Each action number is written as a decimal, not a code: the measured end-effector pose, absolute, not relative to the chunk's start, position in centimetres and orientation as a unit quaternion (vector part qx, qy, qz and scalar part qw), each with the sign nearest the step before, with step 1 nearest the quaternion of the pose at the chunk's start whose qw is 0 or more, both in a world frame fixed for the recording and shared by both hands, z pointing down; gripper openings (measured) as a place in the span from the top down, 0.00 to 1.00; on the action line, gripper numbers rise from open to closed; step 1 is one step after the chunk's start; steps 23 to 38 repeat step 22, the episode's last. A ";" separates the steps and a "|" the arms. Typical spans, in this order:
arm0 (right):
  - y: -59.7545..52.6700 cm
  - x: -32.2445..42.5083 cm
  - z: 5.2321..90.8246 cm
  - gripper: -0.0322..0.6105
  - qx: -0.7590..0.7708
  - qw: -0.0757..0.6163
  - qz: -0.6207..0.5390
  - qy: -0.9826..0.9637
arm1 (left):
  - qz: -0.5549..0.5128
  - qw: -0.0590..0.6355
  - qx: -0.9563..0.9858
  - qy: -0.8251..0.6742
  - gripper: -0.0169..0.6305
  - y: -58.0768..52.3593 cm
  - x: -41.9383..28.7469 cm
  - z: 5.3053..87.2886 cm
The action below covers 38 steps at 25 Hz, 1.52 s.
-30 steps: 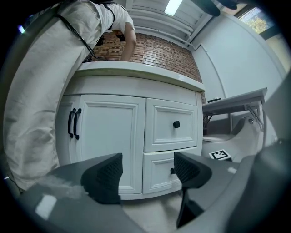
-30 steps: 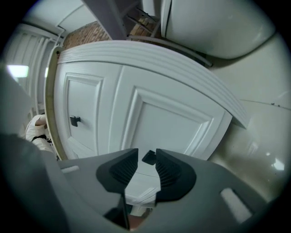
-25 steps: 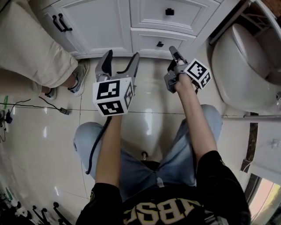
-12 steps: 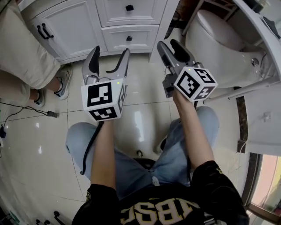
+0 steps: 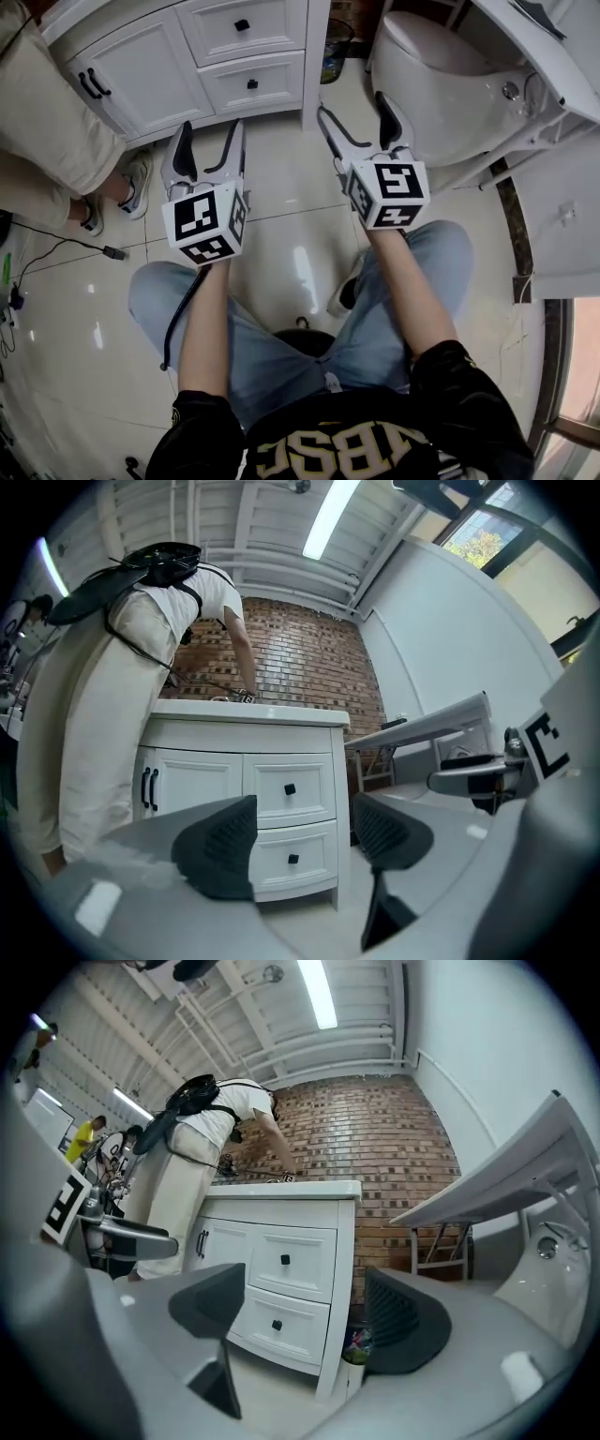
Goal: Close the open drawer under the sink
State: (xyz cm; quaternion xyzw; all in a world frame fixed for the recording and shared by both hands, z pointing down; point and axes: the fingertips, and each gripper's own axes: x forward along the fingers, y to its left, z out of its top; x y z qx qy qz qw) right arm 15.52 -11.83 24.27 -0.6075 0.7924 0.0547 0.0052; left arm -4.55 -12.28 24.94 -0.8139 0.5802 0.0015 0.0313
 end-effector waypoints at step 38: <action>-9.3 15.0 24.4 0.34 -0.587 0.009 0.040 0.809 | -0.035 0.073 -0.811 0.580 0.47 -10.1 -3.4 25.4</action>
